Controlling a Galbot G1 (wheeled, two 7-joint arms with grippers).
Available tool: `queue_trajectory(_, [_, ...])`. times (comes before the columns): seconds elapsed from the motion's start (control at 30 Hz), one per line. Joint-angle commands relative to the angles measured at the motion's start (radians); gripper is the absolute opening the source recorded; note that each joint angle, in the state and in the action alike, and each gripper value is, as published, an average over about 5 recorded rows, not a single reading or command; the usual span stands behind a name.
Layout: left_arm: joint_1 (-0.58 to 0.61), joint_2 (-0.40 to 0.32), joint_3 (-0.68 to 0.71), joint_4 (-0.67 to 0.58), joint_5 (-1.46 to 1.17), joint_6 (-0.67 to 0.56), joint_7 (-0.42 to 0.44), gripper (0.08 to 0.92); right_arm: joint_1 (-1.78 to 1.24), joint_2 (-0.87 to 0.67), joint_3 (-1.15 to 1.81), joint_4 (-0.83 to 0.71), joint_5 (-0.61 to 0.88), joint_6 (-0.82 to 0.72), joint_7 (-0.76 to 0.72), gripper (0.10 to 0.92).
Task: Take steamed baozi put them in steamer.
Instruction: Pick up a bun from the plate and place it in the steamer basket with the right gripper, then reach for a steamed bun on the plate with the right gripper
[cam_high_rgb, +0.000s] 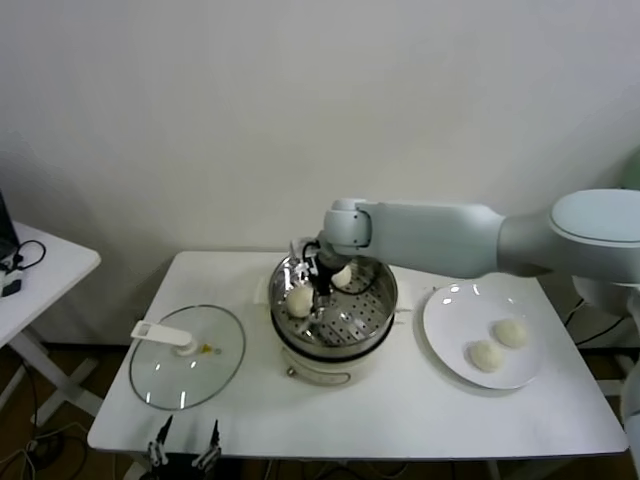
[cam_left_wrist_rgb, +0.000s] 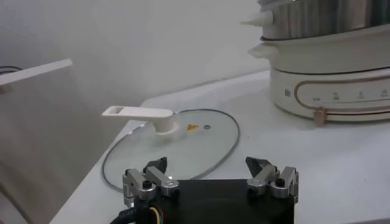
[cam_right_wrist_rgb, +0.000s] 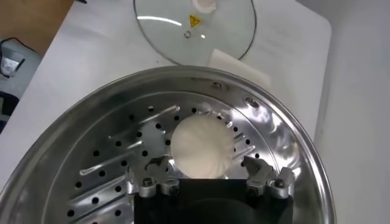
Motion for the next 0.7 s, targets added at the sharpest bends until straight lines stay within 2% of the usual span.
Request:
queue_trajectory(0.03, [0.0, -0.003, 0.001, -0.003, 0.003, 0.002, 0.001, 0.823, 0.148, -0.121, -0.067, 0.087, 0.092, 0.024, -0.038, 0.822])
queue_trajectory(0.37, [-0.005, -0.008, -0.001, -0.006, 0.003, 0.008, 0.003, 0.823, 0.419, -0.4, -0.276, 0.211, 0.045, 0.17, -0.266, 0.823])
queue_trajectory(0.53, [-0.007, -0.008, -0.001, -0.007, 0.007, 0.012, 0.006, 0.823, 0.46, -0.505, -0.386, 0.249, -0.043, 0.213, -0.29, 0.823])
queue_trajectory(0.7, [-0.006, -0.008, 0.002, -0.006, 0.011, 0.014, 0.007, 0.823, 0.37, -0.591, -0.401, 0.245, -0.132, 0.213, -0.266, 0.823])
